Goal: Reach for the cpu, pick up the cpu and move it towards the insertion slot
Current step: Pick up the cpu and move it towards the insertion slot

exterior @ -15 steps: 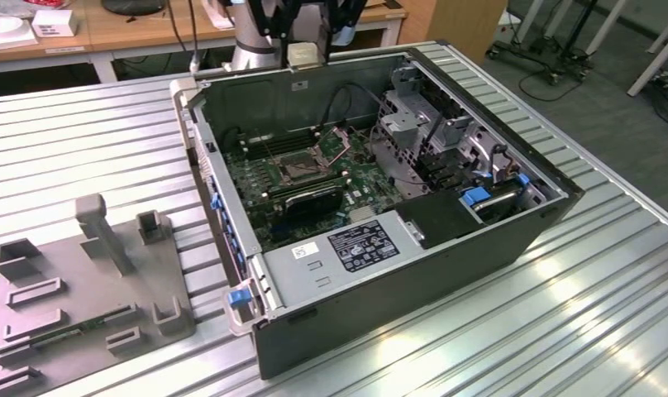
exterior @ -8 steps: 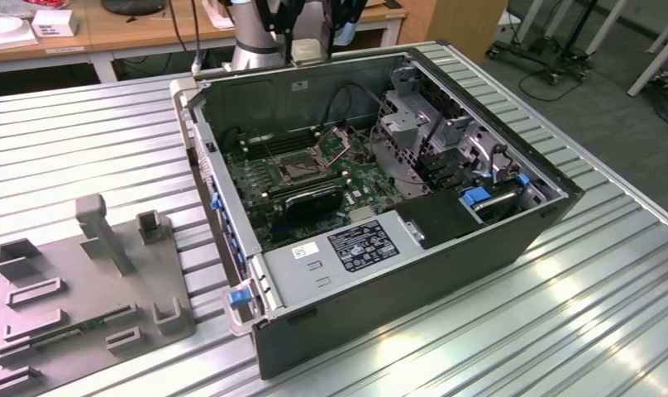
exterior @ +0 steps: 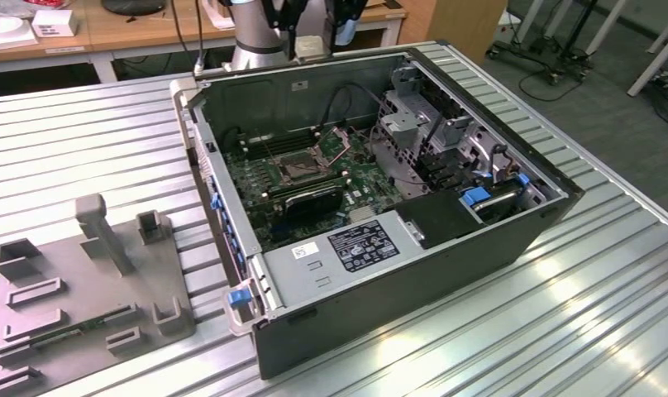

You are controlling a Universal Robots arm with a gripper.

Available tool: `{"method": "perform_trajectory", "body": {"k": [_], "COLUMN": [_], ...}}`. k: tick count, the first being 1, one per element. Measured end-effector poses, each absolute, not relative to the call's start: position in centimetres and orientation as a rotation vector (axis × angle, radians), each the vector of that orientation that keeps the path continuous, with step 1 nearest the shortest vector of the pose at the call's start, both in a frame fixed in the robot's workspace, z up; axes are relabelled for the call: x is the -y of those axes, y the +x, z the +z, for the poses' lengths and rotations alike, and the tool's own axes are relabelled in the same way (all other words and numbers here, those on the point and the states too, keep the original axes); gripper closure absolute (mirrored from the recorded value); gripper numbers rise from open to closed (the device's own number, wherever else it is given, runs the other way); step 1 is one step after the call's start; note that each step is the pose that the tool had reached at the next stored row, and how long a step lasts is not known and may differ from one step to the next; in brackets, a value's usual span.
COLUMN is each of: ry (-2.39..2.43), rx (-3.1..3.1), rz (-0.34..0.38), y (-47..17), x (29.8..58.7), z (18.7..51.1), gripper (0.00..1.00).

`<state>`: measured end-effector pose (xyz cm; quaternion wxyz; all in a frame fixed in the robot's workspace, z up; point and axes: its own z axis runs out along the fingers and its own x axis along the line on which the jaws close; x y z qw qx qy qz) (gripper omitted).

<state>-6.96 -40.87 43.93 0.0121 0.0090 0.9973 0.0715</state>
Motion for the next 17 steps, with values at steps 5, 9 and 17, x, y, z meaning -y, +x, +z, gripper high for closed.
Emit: {"method": "perform_trajectory", "body": {"k": [5,9,17], "ry": [0.028,0.028,0.028], "rx": [-3.109,-3.109,-3.109], "rz": [0.223,0.223,0.223], "y": [-6.63,-6.49,-6.47], "x": [40.48,40.43,40.43], "z": [43.85,43.85,43.85], "gripper": [0.45,0.45,0.45]}}
